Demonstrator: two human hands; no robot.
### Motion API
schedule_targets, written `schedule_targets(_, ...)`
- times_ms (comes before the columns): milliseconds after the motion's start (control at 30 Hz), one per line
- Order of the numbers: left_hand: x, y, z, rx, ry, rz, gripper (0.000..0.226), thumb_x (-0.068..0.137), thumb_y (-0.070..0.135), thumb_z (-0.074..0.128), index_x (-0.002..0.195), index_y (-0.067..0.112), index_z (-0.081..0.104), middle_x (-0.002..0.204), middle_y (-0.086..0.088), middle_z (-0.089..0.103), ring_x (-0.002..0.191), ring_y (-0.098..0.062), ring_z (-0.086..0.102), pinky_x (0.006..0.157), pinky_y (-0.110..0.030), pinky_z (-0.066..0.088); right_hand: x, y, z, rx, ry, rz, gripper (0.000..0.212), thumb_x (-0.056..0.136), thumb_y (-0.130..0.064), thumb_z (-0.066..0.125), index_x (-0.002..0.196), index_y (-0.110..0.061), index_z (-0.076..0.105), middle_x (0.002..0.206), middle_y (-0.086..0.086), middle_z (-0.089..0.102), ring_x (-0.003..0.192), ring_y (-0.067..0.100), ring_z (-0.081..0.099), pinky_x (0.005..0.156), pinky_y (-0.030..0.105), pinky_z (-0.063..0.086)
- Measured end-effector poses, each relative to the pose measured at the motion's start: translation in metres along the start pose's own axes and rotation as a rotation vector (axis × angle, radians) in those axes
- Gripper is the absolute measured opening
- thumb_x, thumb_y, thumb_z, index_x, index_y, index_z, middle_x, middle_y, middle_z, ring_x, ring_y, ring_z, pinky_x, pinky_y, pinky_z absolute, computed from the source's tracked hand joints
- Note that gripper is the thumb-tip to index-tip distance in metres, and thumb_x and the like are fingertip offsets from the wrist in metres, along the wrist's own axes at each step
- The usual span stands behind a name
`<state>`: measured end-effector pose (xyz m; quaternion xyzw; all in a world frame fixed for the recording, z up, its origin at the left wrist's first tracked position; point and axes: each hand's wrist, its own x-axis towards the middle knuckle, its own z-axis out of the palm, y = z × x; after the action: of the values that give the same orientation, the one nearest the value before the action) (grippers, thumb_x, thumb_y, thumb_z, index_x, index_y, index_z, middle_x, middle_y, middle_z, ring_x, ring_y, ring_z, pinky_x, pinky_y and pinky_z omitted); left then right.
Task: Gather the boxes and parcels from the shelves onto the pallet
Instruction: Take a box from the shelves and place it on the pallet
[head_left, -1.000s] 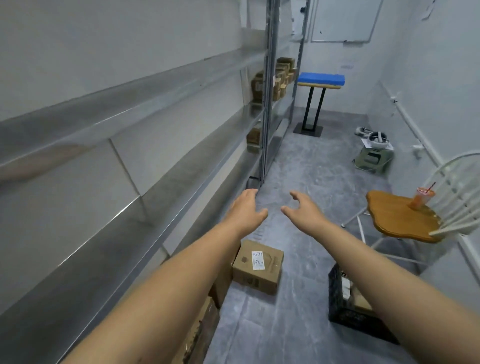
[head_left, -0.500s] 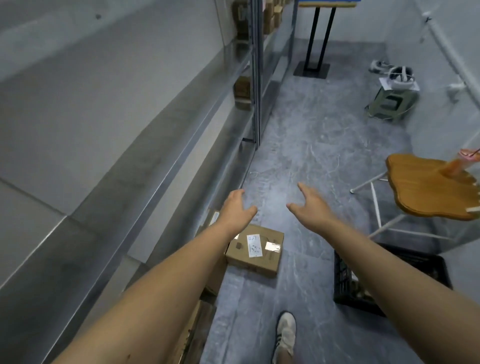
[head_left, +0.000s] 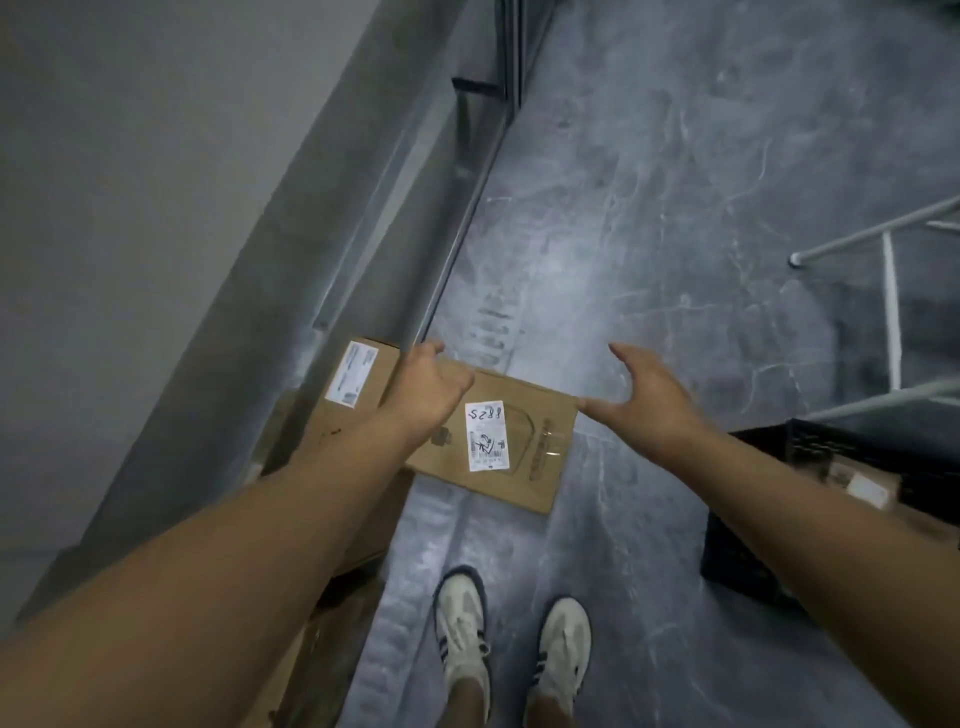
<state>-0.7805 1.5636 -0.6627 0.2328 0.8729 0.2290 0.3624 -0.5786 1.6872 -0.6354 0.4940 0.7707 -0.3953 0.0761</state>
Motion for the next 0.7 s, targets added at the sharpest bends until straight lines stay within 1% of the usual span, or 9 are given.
schedule_targets(33,0.020,-0.021,0.015,0.018,-0.010,-0.009,0.060,0.092,0.029,0.061,0.144,0.011,0.037,0.145,-0.009,0.042,0.111,-0.018,0.050,0.067,-0.019,0.051,0.019,0.014,0.024,0.005,0.001,0.024,0.084,0.083,-0.039,0.073,0.150,-0.017,0.028,0.155,0.004,0.030,0.142,0.023,0.030,0.116,0.043,0.028)
schedule_targets(67,0.040,-0.042,0.031,0.038,-0.032,-0.011,0.061,0.092,0.029,0.062,0.144,0.009,0.038,0.143,-0.010,0.043,0.111,-0.019,0.051,0.061,-0.019,0.051,0.037,0.028,0.048,0.008,0.002,0.048,0.083,0.083,-0.039,0.073,0.150,-0.016,0.029,0.155,0.005,0.031,0.142,0.024,0.031,0.115,0.042,0.028)
schedule_targets(167,0.093,-0.104,0.079,0.187,-0.163,0.003,0.063,0.087,0.032,0.069,0.137,0.004,0.043,0.140,-0.015,0.046,0.127,-0.032,0.047,0.099,-0.041,0.046,0.088,0.068,0.122,-0.039,-0.050,0.083,0.077,0.082,-0.038,0.073,0.145,-0.013,0.037,0.149,0.010,0.038,0.138,0.027,0.035,0.113,0.041,0.031)
schedule_targets(267,0.127,-0.160,0.112,0.218,-0.150,-0.069,0.068,0.083,0.035,0.073,0.138,0.009,0.042,0.141,-0.015,0.041,0.130,-0.032,0.043,0.109,-0.039,0.037,0.126,0.094,0.181,-0.020,-0.092,0.095,0.067,0.080,-0.039,0.072,0.138,-0.017,0.045,0.137,0.009,0.050,0.128,0.029,0.046,0.106,0.044,0.039)
schedule_targets(333,0.140,-0.189,0.130,0.234,-0.104,-0.123,0.077,0.082,0.037,0.073,0.143,0.011,0.034,0.146,-0.014,0.032,0.133,-0.031,0.036,0.110,-0.036,0.033,0.140,0.110,0.210,0.005,-0.084,0.148,0.072,0.082,-0.041,0.071,0.142,-0.016,0.040,0.144,0.009,0.042,0.132,0.029,0.041,0.109,0.045,0.036)
schedule_targets(500,0.154,-0.217,0.169,0.373,0.052,-0.070,0.108,0.075,0.043,0.077,0.150,0.006,0.008,0.151,-0.013,0.016,0.137,-0.030,0.020,0.111,-0.041,0.026,0.154,0.140,0.252,0.092,0.029,0.245,0.090,0.077,-0.036,0.077,0.148,-0.028,0.022,0.153,0.008,0.011,0.137,0.033,0.028,0.113,0.046,0.030)
schedule_targets(567,0.163,-0.216,0.178,0.319,0.129,-0.129,0.120,0.068,0.048,0.082,0.150,0.003,0.007,0.147,-0.015,0.018,0.135,-0.031,0.019,0.112,-0.042,0.024,0.158,0.145,0.261,0.256,0.057,0.336,0.105,0.077,-0.025,0.080,0.151,-0.031,0.006,0.152,0.010,0.013,0.136,0.033,0.031,0.113,0.047,0.031)
schedule_targets(633,0.170,-0.215,0.184,0.275,0.165,-0.149,0.119,0.061,0.052,0.085,0.144,0.001,0.018,0.141,-0.015,0.021,0.130,-0.031,0.023,0.109,-0.039,0.026,0.161,0.151,0.268,0.445,0.076,0.443,0.113,0.078,-0.015,0.078,0.152,-0.027,-0.006,0.151,0.013,0.023,0.135,0.032,0.036,0.113,0.049,0.031)
schedule_targets(700,0.175,-0.217,0.186,0.236,0.169,-0.153,0.114,0.055,0.053,0.087,0.137,0.004,0.024,0.138,-0.014,0.025,0.128,-0.031,0.028,0.108,-0.039,0.029,0.164,0.156,0.273,0.576,0.061,0.547,0.106,0.080,-0.014,0.077,0.151,-0.016,-0.002,0.147,0.014,0.036,0.134,0.033,0.040,0.111,0.051,0.033)
